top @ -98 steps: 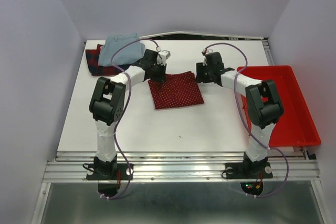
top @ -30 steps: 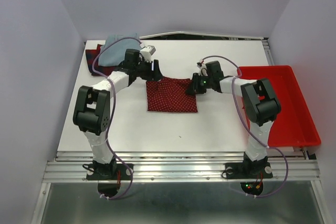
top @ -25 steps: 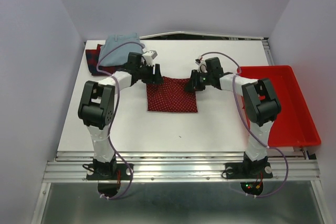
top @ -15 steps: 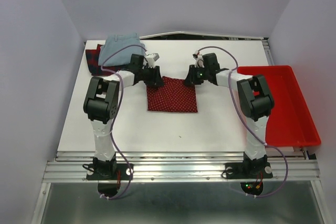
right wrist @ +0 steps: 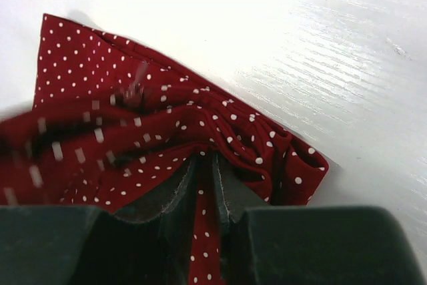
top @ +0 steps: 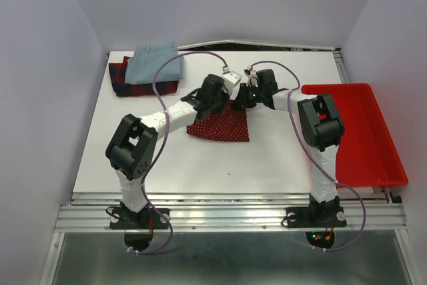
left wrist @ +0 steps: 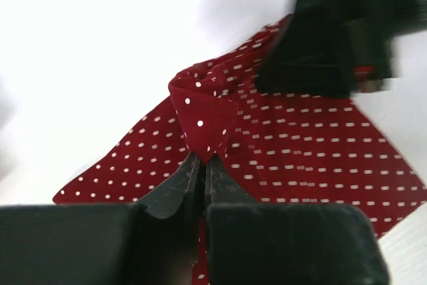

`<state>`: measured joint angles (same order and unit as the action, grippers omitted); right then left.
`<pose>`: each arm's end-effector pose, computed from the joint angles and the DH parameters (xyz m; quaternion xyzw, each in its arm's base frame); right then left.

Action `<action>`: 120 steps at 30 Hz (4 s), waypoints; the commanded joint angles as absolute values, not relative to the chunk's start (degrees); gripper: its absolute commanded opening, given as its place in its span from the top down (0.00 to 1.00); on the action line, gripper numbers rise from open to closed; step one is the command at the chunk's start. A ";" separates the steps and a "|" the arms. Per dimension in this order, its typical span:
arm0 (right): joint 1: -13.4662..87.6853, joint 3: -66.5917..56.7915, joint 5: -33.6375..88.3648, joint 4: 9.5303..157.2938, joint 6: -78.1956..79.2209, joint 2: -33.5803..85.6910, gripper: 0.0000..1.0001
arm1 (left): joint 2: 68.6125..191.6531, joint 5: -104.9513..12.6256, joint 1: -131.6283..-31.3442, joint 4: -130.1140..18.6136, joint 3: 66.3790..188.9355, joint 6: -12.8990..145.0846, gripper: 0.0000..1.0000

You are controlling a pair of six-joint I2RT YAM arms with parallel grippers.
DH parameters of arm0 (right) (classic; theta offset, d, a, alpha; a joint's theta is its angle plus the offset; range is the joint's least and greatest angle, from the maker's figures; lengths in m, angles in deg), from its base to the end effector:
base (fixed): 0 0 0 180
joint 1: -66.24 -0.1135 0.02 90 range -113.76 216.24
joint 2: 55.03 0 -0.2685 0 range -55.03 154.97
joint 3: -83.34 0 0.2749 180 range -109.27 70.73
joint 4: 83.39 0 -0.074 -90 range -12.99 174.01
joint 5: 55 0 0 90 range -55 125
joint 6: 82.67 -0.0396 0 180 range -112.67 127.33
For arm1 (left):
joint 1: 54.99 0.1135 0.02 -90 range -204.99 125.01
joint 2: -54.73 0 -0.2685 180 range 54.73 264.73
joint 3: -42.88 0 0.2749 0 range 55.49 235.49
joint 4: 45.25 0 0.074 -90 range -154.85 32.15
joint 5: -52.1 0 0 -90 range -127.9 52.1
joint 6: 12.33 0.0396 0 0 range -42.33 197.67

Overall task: Fold and stack the skirts
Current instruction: Fold the skirt

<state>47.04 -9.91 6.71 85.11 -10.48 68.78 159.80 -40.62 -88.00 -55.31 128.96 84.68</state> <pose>0.4537 0.1779 0.1239 -0.1100 0.8848 0.3368 0.3027 0.3755 -0.2462 0.2282 0.3061 0.8055 -0.1340 0.4894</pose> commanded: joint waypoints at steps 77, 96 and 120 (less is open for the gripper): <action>24.66 -52.32 36.42 60.10 -12.71 88.59 0.99 | 142.35 -69.43 -57.18 -45.55 99.43 68.18 0.01; 24.75 -52.14 36.57 60.37 -15.70 81.91 0.62 | 143.42 -72.53 -58.85 -34.47 95.92 60.44 0.01; 22.55 -55.56 46.08 60.28 -10.95 92.63 0.73 | 138.57 -69.19 -54.28 -40.01 94.34 65.45 0.01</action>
<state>22.69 -54.87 44.41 61.24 -11.46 90.40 139.96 -67.92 -53.88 -40.79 95.23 64.02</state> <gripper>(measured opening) 0.333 0.986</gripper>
